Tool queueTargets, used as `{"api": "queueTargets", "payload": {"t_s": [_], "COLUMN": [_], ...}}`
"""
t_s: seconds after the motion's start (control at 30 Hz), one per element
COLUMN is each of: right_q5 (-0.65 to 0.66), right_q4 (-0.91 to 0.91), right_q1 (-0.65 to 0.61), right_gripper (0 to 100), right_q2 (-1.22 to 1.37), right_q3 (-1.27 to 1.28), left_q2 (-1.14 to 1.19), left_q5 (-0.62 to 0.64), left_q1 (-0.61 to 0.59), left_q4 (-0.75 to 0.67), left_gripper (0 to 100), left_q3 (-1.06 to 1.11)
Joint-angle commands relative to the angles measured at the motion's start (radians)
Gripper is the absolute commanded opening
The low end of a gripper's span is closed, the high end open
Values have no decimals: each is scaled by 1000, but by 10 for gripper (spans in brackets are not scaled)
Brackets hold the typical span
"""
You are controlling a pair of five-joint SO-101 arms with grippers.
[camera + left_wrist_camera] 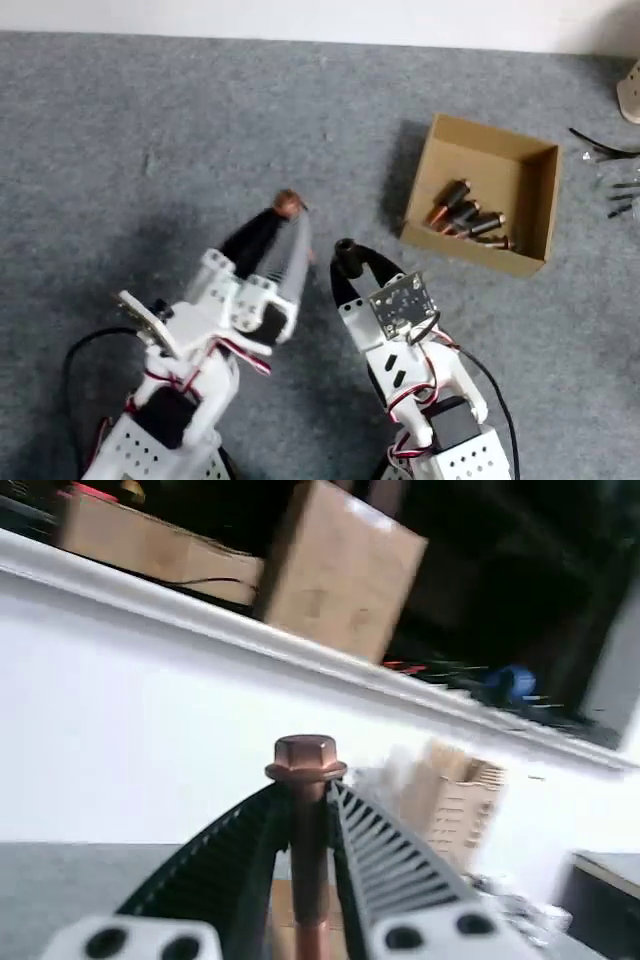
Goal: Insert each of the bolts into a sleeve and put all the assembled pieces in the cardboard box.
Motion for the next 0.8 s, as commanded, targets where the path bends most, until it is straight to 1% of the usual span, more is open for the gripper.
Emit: {"api": "queueTargets", "payload": {"t_s": [0.0,0.07,0.17,0.2,0.27,0.33,0.4,0.47,0.77], "right_q5": [11,12,12,12,12,20,77,115,118], "right_q4": [-8,-24,-42,-50,-59,-70,-71,-71,-73], "right_q1": [-8,-21,-25,-25,-27,-41,-68,-90,-85], "right_gripper": [4,4,4,4,4,4,4,4,4], "right_q2": [-16,-16,-16,-16,-16,-16,-16,-16,-16], "right_q3": [120,120,120,120,120,120,120,120,111], "left_q2": [-19,-16,-8,-8,-8,-8,-8,-12,-18], "left_q5": [12,17,21,41,130,233,279,279,279], "left_q1": [42,27,19,18,-7,-33,-45,-44,-51], "left_q4": [-29,-83,-226,-261,-307,-292,-244,-212,-110], "left_gripper": [11,7,7,7,7,7,7,7,7], "left_q3": [7,24,54,53,53,53,53,53,53]}}
